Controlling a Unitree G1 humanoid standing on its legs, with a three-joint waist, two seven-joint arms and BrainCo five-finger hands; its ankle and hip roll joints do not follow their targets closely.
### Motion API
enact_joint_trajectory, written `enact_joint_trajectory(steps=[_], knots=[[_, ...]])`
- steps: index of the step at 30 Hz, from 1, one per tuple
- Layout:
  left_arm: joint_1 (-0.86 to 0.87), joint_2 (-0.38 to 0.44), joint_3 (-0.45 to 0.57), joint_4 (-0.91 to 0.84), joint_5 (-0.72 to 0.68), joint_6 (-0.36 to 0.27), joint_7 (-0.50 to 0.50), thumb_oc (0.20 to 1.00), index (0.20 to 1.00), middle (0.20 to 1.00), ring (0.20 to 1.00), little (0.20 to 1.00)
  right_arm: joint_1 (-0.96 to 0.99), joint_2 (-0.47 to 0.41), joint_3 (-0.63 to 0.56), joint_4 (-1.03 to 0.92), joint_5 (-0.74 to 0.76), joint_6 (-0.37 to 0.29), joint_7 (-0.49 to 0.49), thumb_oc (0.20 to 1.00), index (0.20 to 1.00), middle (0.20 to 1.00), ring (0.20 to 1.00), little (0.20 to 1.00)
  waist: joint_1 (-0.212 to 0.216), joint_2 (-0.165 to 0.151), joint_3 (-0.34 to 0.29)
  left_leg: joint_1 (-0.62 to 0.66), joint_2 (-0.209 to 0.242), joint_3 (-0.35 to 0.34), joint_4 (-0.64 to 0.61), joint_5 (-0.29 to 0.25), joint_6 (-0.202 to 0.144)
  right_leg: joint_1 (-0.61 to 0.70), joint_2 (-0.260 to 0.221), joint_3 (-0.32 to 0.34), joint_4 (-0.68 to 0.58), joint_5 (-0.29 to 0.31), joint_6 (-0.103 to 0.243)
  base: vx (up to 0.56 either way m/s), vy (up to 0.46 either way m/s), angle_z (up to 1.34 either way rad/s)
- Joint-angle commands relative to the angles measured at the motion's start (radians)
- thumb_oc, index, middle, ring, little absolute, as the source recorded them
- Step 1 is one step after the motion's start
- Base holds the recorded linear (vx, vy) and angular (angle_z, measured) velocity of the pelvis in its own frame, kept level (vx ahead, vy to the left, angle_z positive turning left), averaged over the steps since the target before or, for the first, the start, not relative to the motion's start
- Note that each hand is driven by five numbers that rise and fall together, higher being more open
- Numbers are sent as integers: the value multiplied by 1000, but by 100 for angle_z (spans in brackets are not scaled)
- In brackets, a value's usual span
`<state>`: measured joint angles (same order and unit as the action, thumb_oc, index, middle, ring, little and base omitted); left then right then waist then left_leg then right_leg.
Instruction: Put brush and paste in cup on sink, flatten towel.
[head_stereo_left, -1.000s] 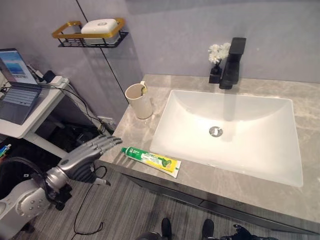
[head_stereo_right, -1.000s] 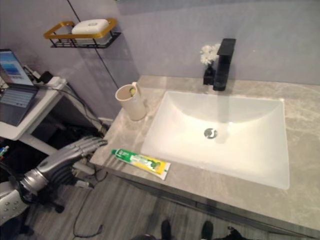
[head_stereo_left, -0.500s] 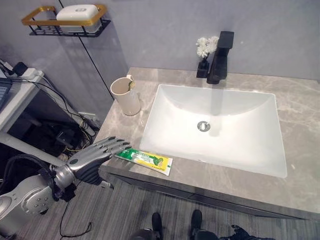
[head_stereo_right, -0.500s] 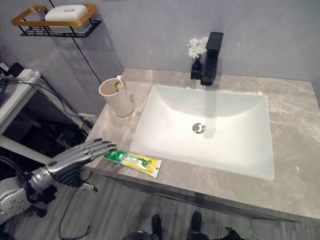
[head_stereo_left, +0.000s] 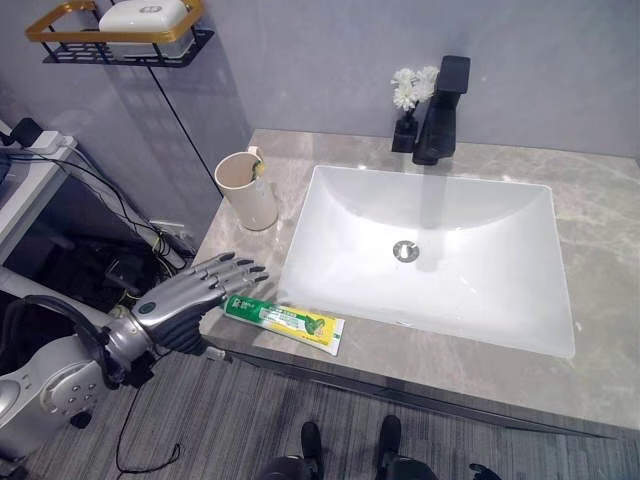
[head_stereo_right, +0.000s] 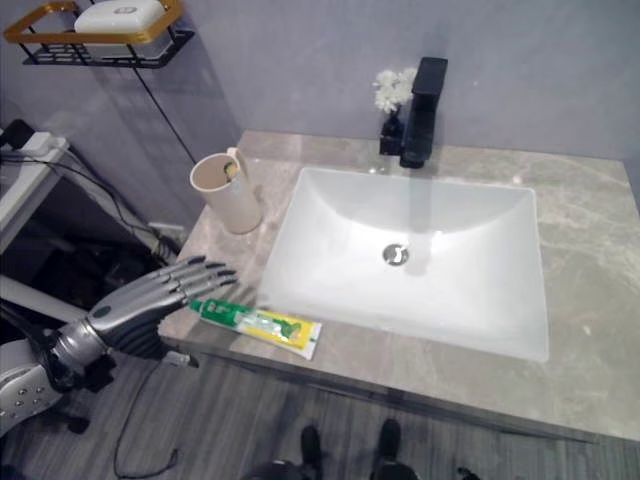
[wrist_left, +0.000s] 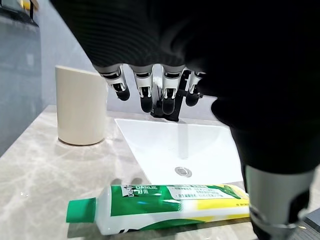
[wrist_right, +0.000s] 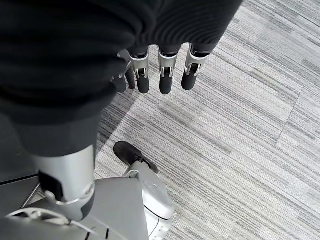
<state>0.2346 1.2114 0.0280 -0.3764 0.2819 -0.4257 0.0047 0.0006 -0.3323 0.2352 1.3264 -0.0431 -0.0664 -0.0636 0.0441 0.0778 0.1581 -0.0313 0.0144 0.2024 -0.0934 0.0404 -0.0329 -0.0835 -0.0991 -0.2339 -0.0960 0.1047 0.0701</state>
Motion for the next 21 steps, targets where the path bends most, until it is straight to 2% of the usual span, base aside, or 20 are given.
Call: enact_joint_trajectory(steps=[1, 10, 15, 17, 19, 21], knots=[[-50, -28, 21, 19, -36, 5, 40, 1000, 1000, 1000, 1000, 1000, -36, 8, 21, 51, 4, 2, -7, 1000, 1000, 1000, 1000, 1000, -17, -22, -22, -9, -4, 25, 6, 17, -42, 100, -43, 33, 24, -71, 72, 47, 17, -17], [-49, -58, -27, 65, -6, 20, 23, 1000, 1000, 1000, 1000, 1000, -40, 0, 15, 52, 2, 2, -10, 1000, 1000, 1000, 1000, 1000, -22, -20, -21, -3, -2, 39, 6, 11, -42, 98, -39, 45, 22, -72, 72, 31, 3, -9], [-41, -59, -18, 58, 1, 25, 11, 1000, 1000, 1000, 1000, 1000, -41, -2, 9, 51, 5, 3, -12, 1000, 1000, 1000, 1000, 1000, -20, -19, -24, 1, -1, 44, 6, 9, -42, 99, -35, 48, 24, -75, 70, 12, -2, -1], [-40, -70, 5, 25, -40, 23, 10, 1000, 1000, 1000, 1000, 1000, -40, -1, 6, 49, 10, 2, -13, 1000, 1000, 1000, 1000, 1000, -19, -19, -27, 3, 0, 44, 6, 8, -43, 102, -35, 50, 23, -75, 70, 0, 0, 0], [-25, -85, 81, -37, -127, 14, 33, 1000, 1000, 1000, 1000, 1000, -28, 2, 1, 50, 10, 5, -10, 1000, 1000, 1000, 1000, 1000, -12, -16, -38, 9, 0, 43, 6, 7, -44, 110, -35, 46, 20, -75, 69, 38, -14, 0], [-5, -89, 119, -57, -152, 15, 36, 1000, 1000, 1000, 1000, 1000, -25, 4, 6, 49, 8, 6, -9, 1000, 1000, 1000, 1000, 1000, -16, -17, -41, 12, 0, 43, 6, 6, -44, 113, -35, 45, 18, -75, 69, 15, -6, -1]])
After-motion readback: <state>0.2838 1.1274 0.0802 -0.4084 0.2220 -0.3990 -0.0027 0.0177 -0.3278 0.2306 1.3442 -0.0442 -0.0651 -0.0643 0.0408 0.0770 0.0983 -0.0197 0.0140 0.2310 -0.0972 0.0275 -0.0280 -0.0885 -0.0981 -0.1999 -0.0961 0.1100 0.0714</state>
